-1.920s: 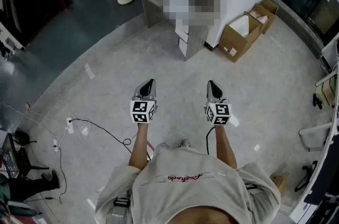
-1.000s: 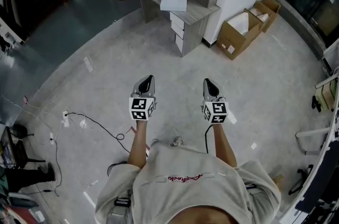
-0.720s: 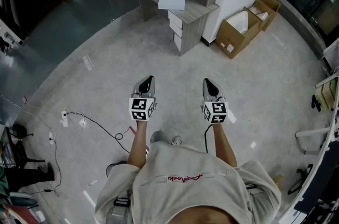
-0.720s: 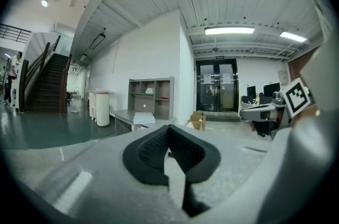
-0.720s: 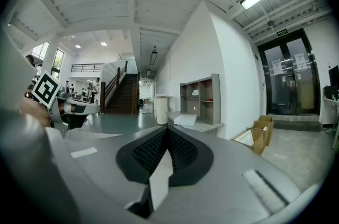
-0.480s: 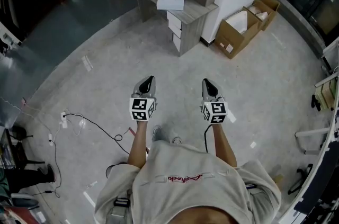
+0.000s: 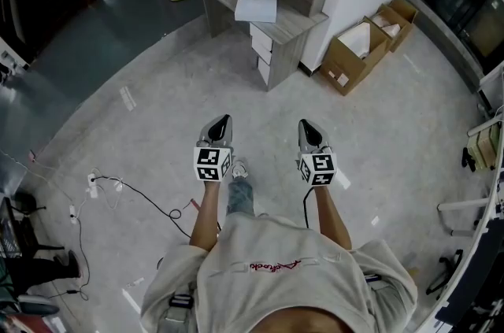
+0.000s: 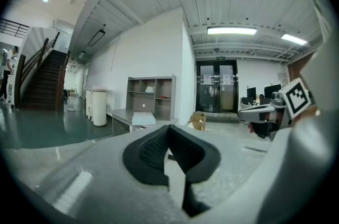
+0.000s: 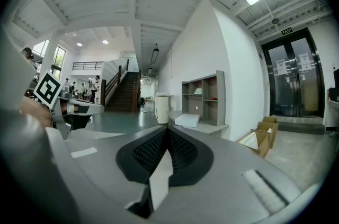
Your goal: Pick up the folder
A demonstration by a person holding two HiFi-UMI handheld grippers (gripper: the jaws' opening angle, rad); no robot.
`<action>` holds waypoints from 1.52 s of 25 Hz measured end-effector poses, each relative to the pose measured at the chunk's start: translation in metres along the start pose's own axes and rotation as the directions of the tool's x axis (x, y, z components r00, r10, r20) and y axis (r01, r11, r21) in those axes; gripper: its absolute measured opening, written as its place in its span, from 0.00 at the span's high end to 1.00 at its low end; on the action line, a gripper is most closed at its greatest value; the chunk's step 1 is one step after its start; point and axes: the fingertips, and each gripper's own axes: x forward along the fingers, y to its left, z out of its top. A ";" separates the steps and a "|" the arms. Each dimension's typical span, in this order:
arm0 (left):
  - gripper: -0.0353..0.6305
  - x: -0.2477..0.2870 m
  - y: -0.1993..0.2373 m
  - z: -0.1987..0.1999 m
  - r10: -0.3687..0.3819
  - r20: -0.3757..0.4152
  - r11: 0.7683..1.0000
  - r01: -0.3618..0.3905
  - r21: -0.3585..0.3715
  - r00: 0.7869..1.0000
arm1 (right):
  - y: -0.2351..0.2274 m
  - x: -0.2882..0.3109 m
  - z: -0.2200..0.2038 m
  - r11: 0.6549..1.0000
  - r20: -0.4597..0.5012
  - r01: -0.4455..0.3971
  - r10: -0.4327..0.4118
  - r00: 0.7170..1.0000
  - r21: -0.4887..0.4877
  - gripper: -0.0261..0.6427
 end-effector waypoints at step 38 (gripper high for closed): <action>0.95 0.266 0.230 0.071 -0.112 -0.003 0.994 0.112 0.008 0.994 | -0.043 0.343 0.084 0.988 0.029 0.146 -0.145 0.989 -0.047 0.95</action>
